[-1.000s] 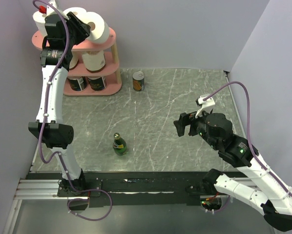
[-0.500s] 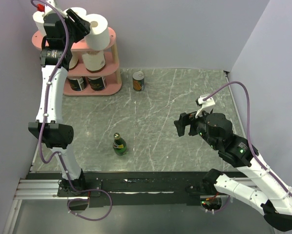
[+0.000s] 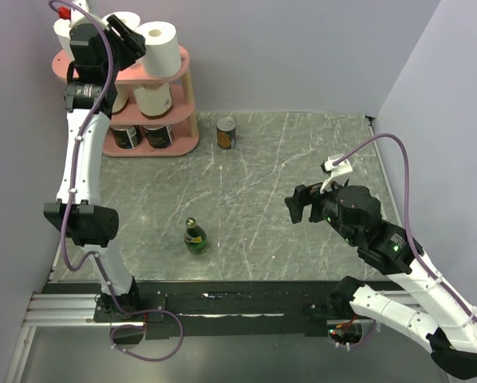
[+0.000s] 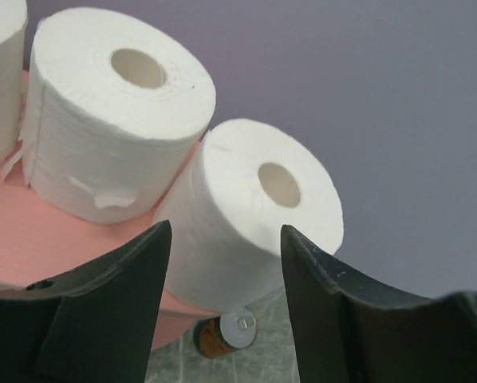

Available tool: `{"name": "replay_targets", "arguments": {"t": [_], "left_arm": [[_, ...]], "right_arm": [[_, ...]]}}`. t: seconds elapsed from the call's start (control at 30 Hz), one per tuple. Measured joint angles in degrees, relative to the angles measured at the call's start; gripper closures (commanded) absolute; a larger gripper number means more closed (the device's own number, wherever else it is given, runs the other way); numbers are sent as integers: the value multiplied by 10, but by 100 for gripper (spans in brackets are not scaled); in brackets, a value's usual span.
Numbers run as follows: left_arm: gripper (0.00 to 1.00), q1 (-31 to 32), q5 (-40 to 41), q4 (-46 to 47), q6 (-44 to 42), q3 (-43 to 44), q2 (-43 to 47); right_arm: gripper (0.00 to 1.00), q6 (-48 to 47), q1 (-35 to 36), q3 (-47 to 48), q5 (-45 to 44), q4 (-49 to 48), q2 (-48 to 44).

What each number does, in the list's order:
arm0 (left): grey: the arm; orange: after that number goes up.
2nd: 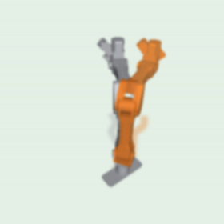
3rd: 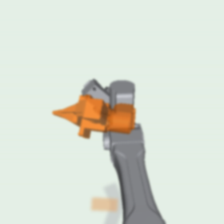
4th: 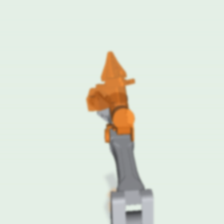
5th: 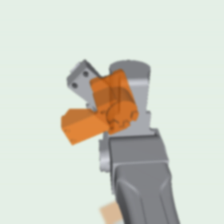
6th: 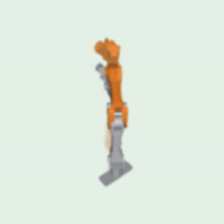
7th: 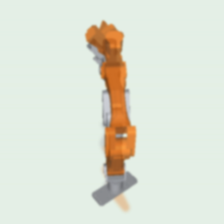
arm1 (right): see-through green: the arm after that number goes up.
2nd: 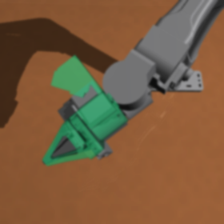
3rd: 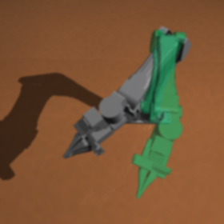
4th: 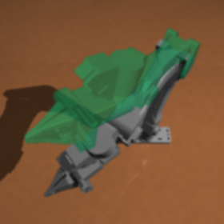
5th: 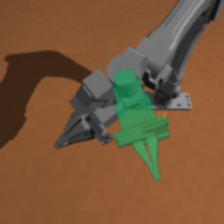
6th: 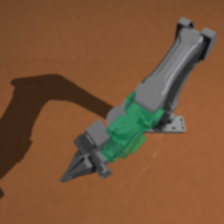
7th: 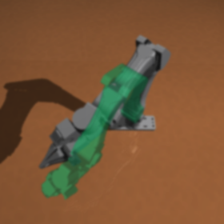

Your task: Place and organize the paper towels onto the shelf

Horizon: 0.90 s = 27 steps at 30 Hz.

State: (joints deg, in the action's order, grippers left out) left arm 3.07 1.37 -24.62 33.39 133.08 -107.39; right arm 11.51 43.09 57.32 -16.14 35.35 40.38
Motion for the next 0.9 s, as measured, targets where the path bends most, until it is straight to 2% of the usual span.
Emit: {"name": "replay_targets", "arguments": {"t": [0.23,0.4,0.63,0.9], "left_arm": [[45,1,-2,-1,-14,-120,88],[46,19,-8,1,-30,-150,119],[46,53,-22,1,-42,-138,90],[43,54,-23,14,-53,-124,35]], "right_arm": [[0,0,0,0,-4,1,-5],[0,0,0,0,-3,0,-6],[0,0,0,0,-2,1,-4],[0,0,0,5,-1,5,-4]]}}
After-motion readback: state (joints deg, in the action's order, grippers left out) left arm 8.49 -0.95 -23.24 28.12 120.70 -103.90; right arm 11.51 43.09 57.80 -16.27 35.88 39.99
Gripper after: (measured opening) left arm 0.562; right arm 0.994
